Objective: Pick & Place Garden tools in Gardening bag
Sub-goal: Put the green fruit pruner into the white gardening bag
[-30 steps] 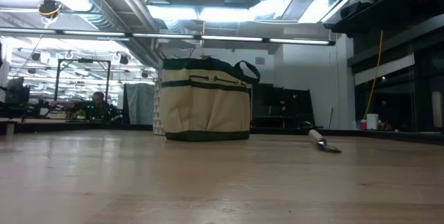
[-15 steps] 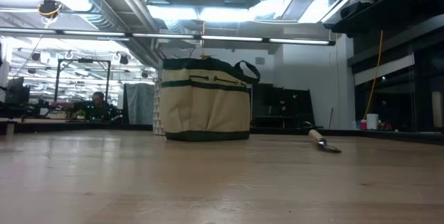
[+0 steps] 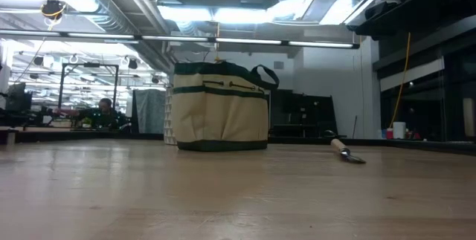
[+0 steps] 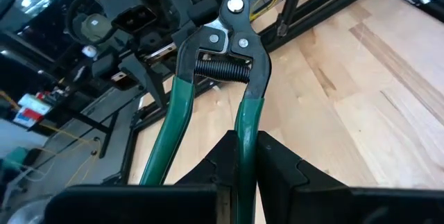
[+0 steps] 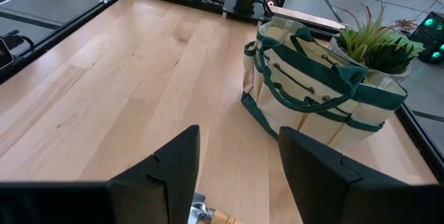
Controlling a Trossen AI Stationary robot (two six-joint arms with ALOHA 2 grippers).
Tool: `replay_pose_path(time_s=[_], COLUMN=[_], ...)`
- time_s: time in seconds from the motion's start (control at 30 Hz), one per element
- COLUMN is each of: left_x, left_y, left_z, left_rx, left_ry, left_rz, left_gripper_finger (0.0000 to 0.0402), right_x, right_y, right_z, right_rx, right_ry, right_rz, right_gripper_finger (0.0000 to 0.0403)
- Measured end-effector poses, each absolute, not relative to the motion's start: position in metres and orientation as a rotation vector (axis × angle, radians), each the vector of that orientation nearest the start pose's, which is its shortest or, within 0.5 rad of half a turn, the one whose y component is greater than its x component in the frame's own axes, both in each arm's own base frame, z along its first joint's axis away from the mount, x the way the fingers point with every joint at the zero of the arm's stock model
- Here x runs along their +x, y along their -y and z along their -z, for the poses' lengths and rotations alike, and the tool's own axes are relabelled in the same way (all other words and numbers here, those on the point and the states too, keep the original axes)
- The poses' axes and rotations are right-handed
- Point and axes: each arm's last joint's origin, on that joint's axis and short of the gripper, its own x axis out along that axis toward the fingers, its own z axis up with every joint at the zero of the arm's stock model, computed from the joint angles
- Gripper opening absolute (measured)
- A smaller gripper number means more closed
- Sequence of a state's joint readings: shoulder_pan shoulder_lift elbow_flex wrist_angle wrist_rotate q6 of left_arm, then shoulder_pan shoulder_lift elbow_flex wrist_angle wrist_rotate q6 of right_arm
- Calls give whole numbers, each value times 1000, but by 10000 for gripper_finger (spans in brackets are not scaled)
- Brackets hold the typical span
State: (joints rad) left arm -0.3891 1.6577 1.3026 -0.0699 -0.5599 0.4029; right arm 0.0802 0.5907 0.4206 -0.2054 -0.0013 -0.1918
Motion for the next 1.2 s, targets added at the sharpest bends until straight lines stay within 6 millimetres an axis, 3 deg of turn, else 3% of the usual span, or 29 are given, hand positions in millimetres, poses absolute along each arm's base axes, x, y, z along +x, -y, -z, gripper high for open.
replay_pose_path(time_s=[0.27,0.43,0.87,1.2], left_x=[343,334,331,332], left_y=[133,127,70,61], left_z=[-305,-314,-315,-314], left_rx=[568,470,281,244], left_ry=[-429,-431,-561,-576], left_rz=[-276,-296,-396,-390], left_gripper_finger=[29,29,29,29], right_x=[142,142,142,142], right_y=[-11,-11,-11,-11], right_z=[-233,-233,-233,-233], right_rx=[-204,-204,-204,-204], right_ry=[-367,-366,-366,-366], right_rz=[-116,-116,-116,-116], right_gripper_finger=[201,201,201,201])
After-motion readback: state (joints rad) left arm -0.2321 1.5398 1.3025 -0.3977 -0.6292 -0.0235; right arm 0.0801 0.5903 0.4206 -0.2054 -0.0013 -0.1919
